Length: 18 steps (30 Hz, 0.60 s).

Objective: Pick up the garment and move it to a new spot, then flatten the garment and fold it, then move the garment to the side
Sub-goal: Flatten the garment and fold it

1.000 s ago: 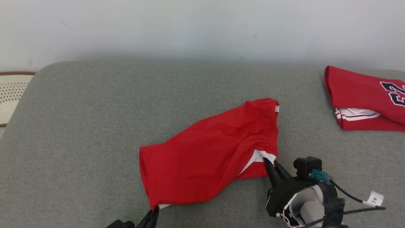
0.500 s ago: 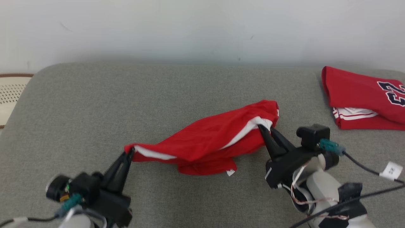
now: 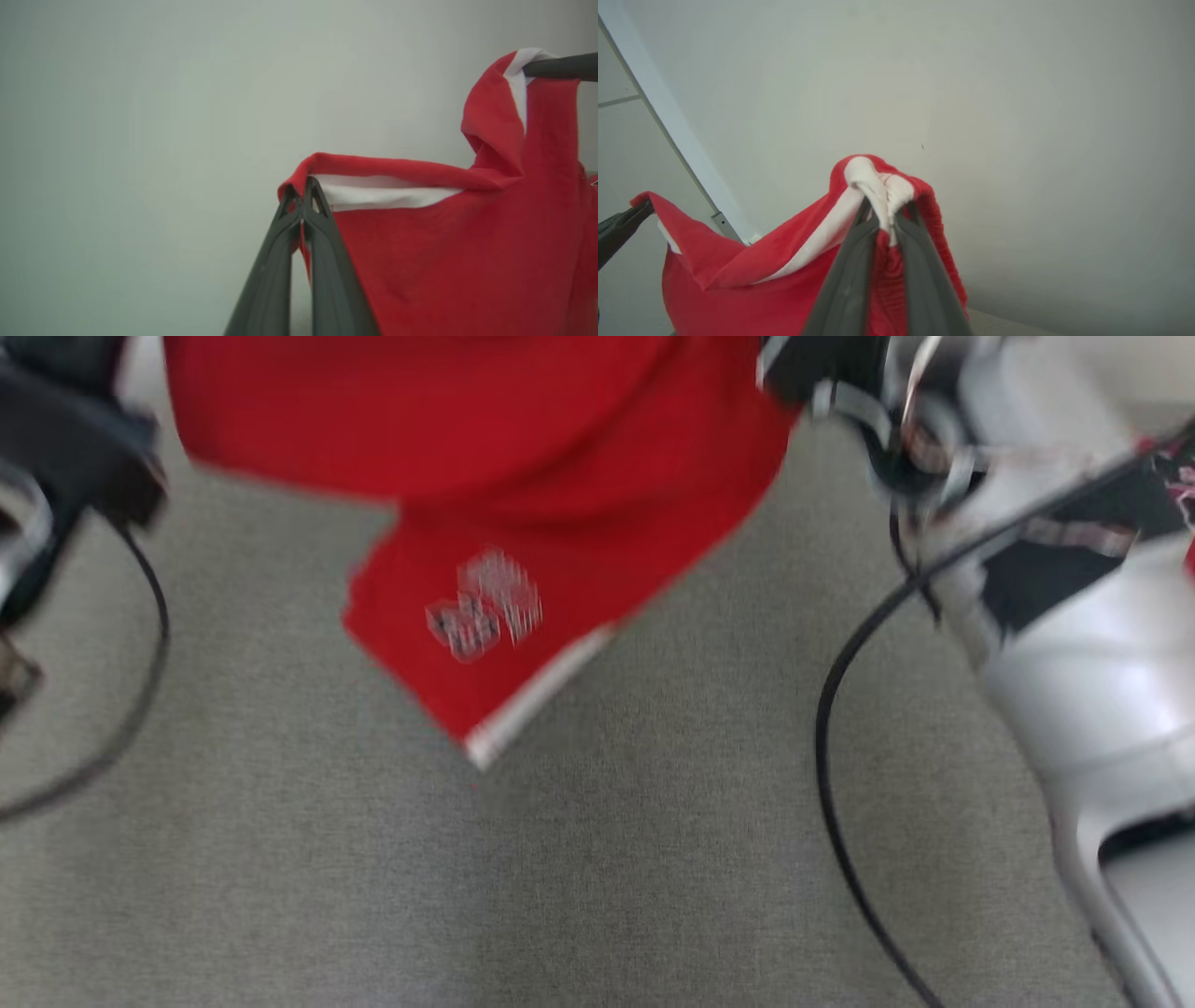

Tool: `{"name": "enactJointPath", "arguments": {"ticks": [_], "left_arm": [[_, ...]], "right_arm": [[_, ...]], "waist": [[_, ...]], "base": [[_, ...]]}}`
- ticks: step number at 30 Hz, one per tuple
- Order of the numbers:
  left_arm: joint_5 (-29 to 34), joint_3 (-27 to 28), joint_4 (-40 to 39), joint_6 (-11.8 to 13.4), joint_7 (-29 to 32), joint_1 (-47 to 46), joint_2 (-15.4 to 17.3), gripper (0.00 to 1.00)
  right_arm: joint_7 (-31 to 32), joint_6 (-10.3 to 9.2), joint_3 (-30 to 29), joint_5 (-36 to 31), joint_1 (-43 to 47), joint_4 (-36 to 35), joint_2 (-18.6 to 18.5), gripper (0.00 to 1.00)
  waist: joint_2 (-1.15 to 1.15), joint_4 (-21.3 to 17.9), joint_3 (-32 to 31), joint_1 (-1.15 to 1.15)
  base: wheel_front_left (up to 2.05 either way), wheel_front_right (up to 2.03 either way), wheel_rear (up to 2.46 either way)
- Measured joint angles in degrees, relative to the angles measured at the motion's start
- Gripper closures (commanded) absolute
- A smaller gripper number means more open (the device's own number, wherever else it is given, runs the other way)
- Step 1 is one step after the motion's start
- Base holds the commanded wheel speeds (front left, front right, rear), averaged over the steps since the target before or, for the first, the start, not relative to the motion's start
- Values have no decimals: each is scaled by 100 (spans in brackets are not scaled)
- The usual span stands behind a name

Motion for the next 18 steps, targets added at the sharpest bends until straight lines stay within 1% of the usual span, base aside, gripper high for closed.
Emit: {"name": "enactJointPath", "arguments": {"ticks": [2,4,8,12,14,16,18], "left_arm": [[-211,-196,266,1,4,-677,40,100],[-275,-374,558,0,-31,-1321,76,100],[-469,-547,1202,1,-179,-2242,99,100],[-525,-570,1606,0,-387,-2757,59,100],[-509,-546,1706,0,-502,-2989,31,100],[-458,-455,1735,96,-670,-3170,3,100],[-428,-426,1769,120,-747,-3223,3,100]], "right_arm": [[-47,0,-182,190,-627,365,155,100],[-125,0,-299,260,-1147,738,276,100],[-401,0,-390,252,-1869,1464,449,100],[-912,0,-393,-47,-2512,2086,510,100],[-1211,0,-348,-216,-2744,2252,520,100],[-1545,0,-343,-275,-2916,2359,541,100],[-1714,0,-271,-343,-3016,2463,553,100]], "waist": [[0,-16,216,0],[0,-26,421,0],[1,-46,752,1],[1,-74,962,1],[1,-74,1049,0],[1,-65,1149,-1],[0,-50,1264,-1]], "base": [[0,0,0],[0,0,0],[0,0,0],[0,0,0],[0,0,0],[0,0,0],[0,0,0]]}}
